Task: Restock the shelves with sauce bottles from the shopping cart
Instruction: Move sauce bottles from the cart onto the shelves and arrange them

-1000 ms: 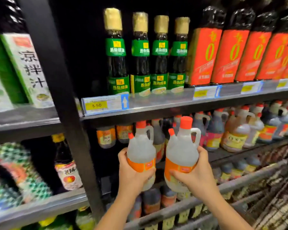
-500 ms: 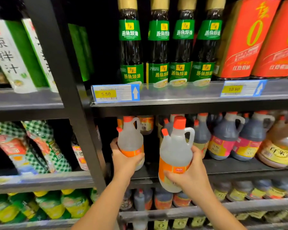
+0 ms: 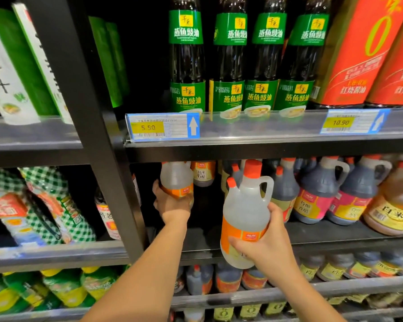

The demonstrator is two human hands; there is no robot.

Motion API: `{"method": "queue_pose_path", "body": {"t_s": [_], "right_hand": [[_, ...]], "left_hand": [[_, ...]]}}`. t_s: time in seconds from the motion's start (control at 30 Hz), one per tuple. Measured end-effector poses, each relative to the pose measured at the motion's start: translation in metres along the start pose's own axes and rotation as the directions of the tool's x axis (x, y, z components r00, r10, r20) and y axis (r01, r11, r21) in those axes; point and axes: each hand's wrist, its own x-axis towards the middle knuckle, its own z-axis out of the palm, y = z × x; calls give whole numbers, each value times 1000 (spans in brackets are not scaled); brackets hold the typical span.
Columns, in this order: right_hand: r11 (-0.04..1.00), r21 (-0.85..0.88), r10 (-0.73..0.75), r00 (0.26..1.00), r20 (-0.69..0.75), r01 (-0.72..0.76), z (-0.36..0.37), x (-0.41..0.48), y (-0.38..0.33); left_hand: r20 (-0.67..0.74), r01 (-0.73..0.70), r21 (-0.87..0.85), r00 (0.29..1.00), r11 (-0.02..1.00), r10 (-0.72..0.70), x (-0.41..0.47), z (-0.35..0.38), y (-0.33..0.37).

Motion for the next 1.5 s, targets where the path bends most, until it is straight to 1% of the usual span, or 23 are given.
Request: {"method": "queue_pose_path", "body": {"t_s": [0.13, 0.27, 0.33, 0.4, 0.47, 0.5, 0.57, 0.63, 0.73, 0.83, 0.93, 1.0, 1.07, 1.13, 1.2, 1.27, 1.33, 1.37, 1.4, 1.43, 1.47, 1.5], "right_hand": [[1000, -3, -3, 1000, 7, 4, 2, 1, -1], [1000, 3, -6, 1000, 9, 6, 5, 1, -1], [1000, -6, -13, 1000, 8, 13, 6, 0, -2], [1000, -9, -21, 1000, 5, 21, 9, -2, -2], [1000, -7, -30, 1000, -1, 30, 12, -6, -3], [999, -7, -38, 999, -3, 38, 14, -7, -4], [999, -7, -49, 999, -2, 49, 20, -11, -6], [999, 2, -52, 999, -3, 52, 28, -14, -10], [998, 6, -65, 998, -20, 65, 44, -14, -15], [996, 6, -86, 995, -50, 87, 64, -7, -17], [993, -39, -119, 987, -105, 115, 83, 7, -16], [993, -56, -112, 985, -130, 105, 95, 18, -17], [993, -61, -113, 982, -152, 105, 105, 29, -17], [986, -51, -164, 972, -166, 157, 111, 40, -13], [986, -79, -156, 973, -167, 145, 115, 49, -5], [995, -65, -91, 982, -164, 81, 118, 53, -1], [998, -43, -43, 986, -162, 37, 121, 56, -2], [995, -80, -70, 982, -173, 57, 121, 60, -4], [999, -11, -42, 982, -184, 40, 122, 66, -8], [991, 136, 14, 987, -161, 8, 121, 71, -10], [956, 284, 118, 981, -152, -71, 121, 74, -13], [926, 347, 200, 974, -110, -151, 123, 78, -14]], "left_hand": [[-47, -90, -85, 995, 992, 86, 5, 5, -1], [-42, -70, -95, 997, 993, 66, 3, 7, 0], [-42, -85, -61, 996, 995, 82, -1, 4, 1], [-25, -159, 7, 987, 987, 159, -9, -2, -1], [39, -252, 20, 967, 968, 251, -25, -14, -7], [82, -273, -11, 959, 962, 273, -34, -21, -10], [189, -298, -40, 935, 954, 300, -54, -39, -16], [295, -325, 0, 904, 946, 311, -70, -60, -21], [451, -306, 43, 855, 951, 254, -88, -92, -25], [592, -271, 71, 786, 960, 178, -105, -117, -22], [649, -278, 79, 744, 957, 162, -114, -141, -19], [674, -281, 96, 724, 955, 145, -119, -156, -18], [677, -295, 120, 723, 948, 139, -123, -171, -16], [633, -302, 120, 757, 946, 161, -124, -185, -15], [541, -311, 91, 813, 946, 215, -121, -198, -13], [436, -341, 80, 857, 937, 275, -118, -208, -9], [346, -368, 69, 881, 927, 323, -113, -214, -6], [311, -383, 72, 886, 921, 344, -110, -215, -6], [282, -402, 80, 887, 912, 366, -107, -216, -4], [263, -416, 85, 886, 905, 382, -104, -217, -3], [260, -421, 79, 884, 904, 388, -101, -216, -1], [279, -418, 71, 880, 906, 384, -98, -216, 1]]}}
